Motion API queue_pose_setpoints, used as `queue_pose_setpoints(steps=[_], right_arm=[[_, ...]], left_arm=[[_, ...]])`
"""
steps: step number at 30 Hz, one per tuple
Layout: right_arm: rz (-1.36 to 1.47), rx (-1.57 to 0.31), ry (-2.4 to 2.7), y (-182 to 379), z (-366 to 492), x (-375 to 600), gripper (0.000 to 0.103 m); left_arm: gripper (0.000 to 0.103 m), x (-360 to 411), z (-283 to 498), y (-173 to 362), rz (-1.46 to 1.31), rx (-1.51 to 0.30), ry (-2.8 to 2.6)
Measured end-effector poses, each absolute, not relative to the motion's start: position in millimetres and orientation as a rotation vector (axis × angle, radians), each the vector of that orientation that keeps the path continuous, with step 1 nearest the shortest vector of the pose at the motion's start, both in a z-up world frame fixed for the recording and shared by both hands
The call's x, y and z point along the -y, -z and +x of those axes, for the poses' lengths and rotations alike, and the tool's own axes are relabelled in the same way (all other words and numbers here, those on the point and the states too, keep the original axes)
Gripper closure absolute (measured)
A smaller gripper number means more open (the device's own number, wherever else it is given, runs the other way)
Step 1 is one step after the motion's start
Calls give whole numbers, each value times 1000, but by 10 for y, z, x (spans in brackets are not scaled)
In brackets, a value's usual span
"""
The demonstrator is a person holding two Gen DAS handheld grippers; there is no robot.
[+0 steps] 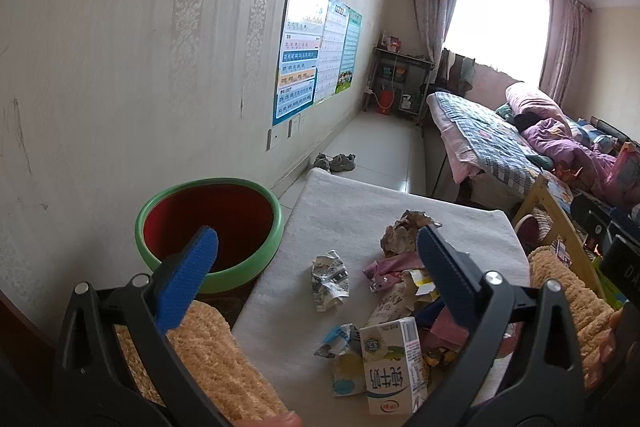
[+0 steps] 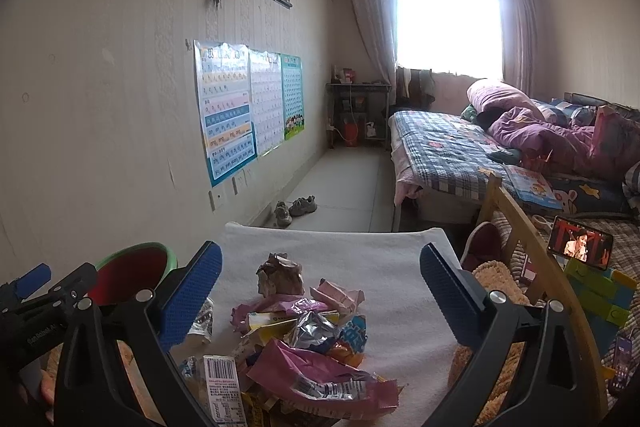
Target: Collect trash
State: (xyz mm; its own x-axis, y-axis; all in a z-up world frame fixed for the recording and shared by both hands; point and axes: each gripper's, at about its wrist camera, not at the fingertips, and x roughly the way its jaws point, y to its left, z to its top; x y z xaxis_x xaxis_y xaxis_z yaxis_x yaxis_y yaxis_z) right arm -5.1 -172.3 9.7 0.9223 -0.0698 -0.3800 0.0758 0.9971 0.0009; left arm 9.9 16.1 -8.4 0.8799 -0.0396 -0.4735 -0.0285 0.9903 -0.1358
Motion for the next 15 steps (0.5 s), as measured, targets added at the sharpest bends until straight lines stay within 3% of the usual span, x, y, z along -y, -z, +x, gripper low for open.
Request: queue_pose_setpoints(steps=[15], right_arm=[[23,-408,75,-74,-16,1771,7]], left_arm=[[5,-172,101,110,-140,-499,4]])
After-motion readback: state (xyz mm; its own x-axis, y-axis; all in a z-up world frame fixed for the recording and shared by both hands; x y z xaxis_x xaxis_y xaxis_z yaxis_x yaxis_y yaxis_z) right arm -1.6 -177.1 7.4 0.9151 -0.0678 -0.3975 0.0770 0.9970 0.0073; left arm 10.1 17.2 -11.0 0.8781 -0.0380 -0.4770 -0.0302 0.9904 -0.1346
